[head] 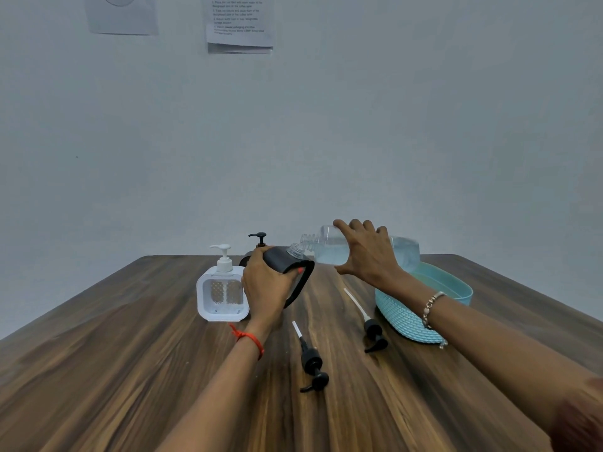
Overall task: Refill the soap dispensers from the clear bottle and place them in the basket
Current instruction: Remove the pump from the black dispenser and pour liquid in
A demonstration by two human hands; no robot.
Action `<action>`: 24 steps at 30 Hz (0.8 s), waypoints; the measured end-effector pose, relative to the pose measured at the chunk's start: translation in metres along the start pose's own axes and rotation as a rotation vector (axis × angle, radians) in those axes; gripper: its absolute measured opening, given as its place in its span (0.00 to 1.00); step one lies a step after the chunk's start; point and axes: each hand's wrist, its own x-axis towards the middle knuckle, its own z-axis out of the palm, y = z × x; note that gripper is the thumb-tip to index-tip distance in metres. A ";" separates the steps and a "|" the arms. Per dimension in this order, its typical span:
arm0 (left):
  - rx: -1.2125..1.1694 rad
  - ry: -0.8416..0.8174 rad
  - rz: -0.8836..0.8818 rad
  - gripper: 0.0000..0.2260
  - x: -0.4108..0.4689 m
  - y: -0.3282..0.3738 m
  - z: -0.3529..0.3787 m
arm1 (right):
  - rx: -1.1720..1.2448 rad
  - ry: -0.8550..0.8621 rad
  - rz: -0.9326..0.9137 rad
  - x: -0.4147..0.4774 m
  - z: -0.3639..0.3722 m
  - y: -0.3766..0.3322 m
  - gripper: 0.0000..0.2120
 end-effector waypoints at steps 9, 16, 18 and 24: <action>0.013 0.004 -0.022 0.27 0.001 -0.002 0.001 | -0.002 -0.010 -0.001 0.000 -0.001 0.000 0.39; 0.005 0.001 -0.039 0.28 -0.001 -0.001 0.000 | -0.001 -0.012 -0.011 -0.001 -0.003 -0.001 0.39; 0.007 -0.001 -0.048 0.28 -0.001 -0.001 -0.001 | -0.003 -0.013 -0.012 -0.001 -0.003 -0.002 0.39; 0.005 0.010 -0.065 0.30 -0.001 -0.001 -0.002 | -0.008 -0.015 -0.015 0.000 -0.002 -0.003 0.39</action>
